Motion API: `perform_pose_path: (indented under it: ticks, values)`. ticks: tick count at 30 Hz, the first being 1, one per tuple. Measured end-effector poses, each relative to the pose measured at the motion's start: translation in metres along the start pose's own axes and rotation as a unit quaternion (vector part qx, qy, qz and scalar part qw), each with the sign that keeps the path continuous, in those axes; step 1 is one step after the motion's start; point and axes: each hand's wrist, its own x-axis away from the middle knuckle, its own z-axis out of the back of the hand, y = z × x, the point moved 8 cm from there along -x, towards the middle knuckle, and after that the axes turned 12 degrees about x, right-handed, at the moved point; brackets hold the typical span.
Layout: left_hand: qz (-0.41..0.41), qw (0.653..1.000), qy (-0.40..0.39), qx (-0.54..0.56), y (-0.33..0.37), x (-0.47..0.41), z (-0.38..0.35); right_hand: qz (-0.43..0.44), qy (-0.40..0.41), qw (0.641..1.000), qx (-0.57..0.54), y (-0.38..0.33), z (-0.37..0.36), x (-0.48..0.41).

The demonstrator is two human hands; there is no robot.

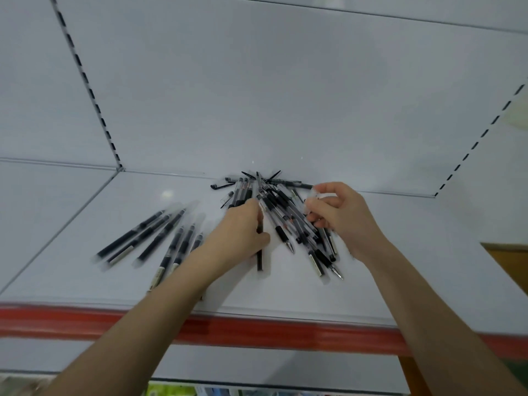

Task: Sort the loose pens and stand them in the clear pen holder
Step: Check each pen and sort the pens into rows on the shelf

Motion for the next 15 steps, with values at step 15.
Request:
perform_pose_path:
  ticks: [15]
  values:
    - [-0.033, 0.93, 0.064, 0.361, 0.01, 0.05, 0.026, 0.095, -0.008, 0.993, -0.068, -0.054, -0.01, 0.017]
